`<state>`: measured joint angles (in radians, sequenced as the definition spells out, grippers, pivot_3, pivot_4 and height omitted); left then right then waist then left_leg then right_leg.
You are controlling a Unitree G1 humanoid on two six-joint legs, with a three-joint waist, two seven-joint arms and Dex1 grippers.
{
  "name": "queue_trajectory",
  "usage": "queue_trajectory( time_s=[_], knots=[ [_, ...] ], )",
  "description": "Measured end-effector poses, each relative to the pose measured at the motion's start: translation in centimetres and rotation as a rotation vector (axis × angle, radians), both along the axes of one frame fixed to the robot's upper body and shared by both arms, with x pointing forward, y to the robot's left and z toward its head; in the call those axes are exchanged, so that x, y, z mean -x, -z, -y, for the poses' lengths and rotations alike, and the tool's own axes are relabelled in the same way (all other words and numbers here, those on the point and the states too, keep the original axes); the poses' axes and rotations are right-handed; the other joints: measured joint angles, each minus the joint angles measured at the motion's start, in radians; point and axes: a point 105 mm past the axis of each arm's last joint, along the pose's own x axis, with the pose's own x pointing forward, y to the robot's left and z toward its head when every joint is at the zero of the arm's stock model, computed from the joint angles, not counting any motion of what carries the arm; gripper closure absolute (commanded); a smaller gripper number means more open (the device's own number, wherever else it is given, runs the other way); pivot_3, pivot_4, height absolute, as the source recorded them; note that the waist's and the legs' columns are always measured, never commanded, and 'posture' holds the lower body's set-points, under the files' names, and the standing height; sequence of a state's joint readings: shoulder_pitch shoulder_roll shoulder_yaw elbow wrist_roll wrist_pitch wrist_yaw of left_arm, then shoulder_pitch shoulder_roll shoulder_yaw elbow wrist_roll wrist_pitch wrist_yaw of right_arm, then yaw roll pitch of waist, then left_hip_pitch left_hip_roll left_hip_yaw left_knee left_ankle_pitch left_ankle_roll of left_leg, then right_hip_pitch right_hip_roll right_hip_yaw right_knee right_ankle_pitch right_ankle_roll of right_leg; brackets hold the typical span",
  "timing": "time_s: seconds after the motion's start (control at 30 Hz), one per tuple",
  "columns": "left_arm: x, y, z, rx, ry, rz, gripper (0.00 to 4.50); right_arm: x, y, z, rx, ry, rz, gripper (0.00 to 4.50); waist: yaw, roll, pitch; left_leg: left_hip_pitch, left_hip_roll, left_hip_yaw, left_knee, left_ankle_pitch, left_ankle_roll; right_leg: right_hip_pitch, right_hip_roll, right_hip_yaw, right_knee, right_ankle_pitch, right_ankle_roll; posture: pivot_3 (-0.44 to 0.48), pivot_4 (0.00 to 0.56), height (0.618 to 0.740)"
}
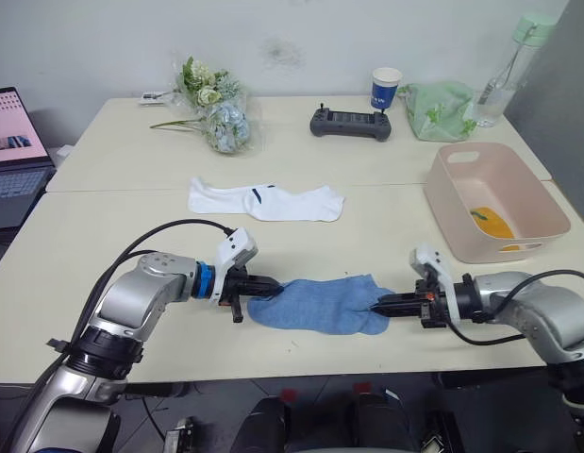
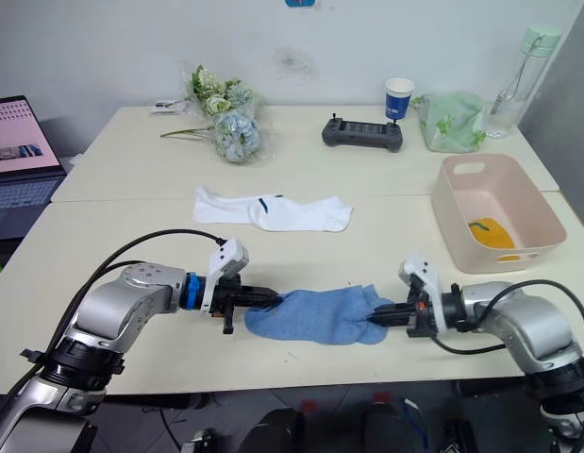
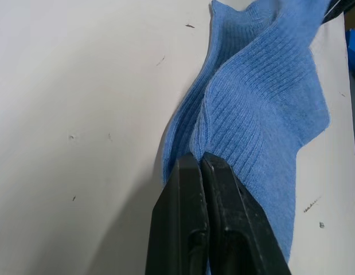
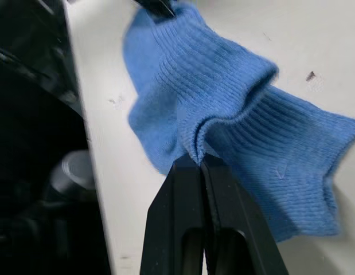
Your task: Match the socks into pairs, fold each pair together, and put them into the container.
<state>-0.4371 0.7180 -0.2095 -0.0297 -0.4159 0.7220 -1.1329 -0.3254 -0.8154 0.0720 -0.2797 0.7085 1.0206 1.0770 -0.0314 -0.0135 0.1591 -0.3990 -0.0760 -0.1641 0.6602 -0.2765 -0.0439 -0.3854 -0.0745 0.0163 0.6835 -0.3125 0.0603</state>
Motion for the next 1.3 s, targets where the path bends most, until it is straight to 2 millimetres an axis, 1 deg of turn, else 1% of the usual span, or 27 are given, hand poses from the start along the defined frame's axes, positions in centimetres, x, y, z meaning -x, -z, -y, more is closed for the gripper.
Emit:
queue_trajectory(
  time_s=[0.03,0.1,0.2,0.3,0.4,0.5,0.6,0.73,0.87,1.07,1.3],
  knots=[
    [0.0,0.0,0.0,0.001,0.003,-0.001,4.5,0.1,-0.5,0.1,-0.017,-0.001,-0.02,4.49,0.0,0.0,0.0,0.0,0.0,0.0,0.0,0.0,0.0,0.0,0.0,0.0,0.0,0.0,0.0,0.0,0.15,0.74],
    [0.1,0.0,0.0,0.002,0.005,-0.003,4.5,0.3,-0.9,0.3,-0.029,0.001,-0.049,4.49,0.0,0.0,0.0,0.0,0.0,0.0,0.0,0.0,0.0,0.0,0.0,0.0,0.0,0.0,0.0,0.0,0.15,0.74],
    [0.0,0.1,0.4,0.013,0.004,-0.006,4.5,0.3,-0.8,0.4,-0.034,0.013,-0.098,4.49,0.0,0.0,0.0,0.0,0.0,0.0,0.0,0.0,0.0,0.0,0.0,0.0,0.0,0.0,0.0,0.0,0.15,0.74],
    [0.0,0.2,1.0,0.031,0.004,-0.013,4.5,-0.1,-1.0,0.6,-0.035,0.031,-0.118,4.49,0.0,0.0,0.0,0.0,0.0,0.0,0.0,0.0,0.0,0.0,0.0,0.0,0.0,0.0,0.0,0.0,0.15,0.74],
    [0.0,0.1,1.4,0.038,0.002,-0.008,4.5,-0.3,-0.7,0.9,-0.031,0.047,-0.141,4.49,0.0,0.0,0.0,0.0,0.0,0.0,0.0,0.0,0.0,0.0,0.0,0.0,0.0,0.0,0.0,0.0,0.15,0.74],
    [-0.1,0.3,1.7,0.045,-0.012,-0.013,4.5,-0.6,0.2,1.3,-0.009,0.071,-0.159,4.49,0.0,0.0,0.0,0.0,0.0,0.001,0.0,0.0,0.0,0.0,0.0,0.0,0.0,0.0,0.0,0.0,0.15,0.74],
    [-0.1,0.4,1.7,0.043,-0.021,-0.014,4.5,-1.0,0.9,1.6,0.02,0.091,-0.159,4.49,0.0,0.0,0.0,0.0,0.0,0.001,0.0,0.0,0.0,0.0,0.0,0.0,0.0,0.0,0.0,0.0,0.15,0.74],
    [0.1,0.7,1.6,0.041,-0.027,-0.022,4.5,-1.5,1.7,1.4,0.047,0.096,-0.146,4.49,0.0,0.0,0.0,0.0,0.0,0.0,0.0,0.0,0.0,0.0,0.0,0.0,0.0,0.0,0.0,0.0,0.15,0.74],
    [0.3,0.5,1.9,0.046,-0.024,-0.021,4.5,-1.9,1.3,1.3,0.042,0.097,-0.126,4.49,0.0,0.0,0.0,0.0,0.0,0.0,0.0,0.0,0.0,0.0,0.0,0.0,0.0,0.0,0.0,0.0,0.15,0.74],
    [1.0,0.9,1.9,0.056,-0.023,-0.051,4.5,-2.4,1.6,1.7,0.045,0.123,-0.127,4.49,0.0,0.0,0.0,0.0,0.0,0.0,0.0,0.0,0.0,0.0,0.0,0.0,0.0,0.0,0.0,0.0,0.15,0.74],
    [1.2,0.5,2.0,0.079,-0.02,-0.05,4.5,-2.9,1.2,1.9,0.049,0.128,-0.1,4.49,0.0,0.0,0.0,0.0,0.0,0.0,0.0,0.0,0.0,0.0,0.0,0.0,0.0,0.0,0.0,0.0,0.15,0.74]
  ],
)
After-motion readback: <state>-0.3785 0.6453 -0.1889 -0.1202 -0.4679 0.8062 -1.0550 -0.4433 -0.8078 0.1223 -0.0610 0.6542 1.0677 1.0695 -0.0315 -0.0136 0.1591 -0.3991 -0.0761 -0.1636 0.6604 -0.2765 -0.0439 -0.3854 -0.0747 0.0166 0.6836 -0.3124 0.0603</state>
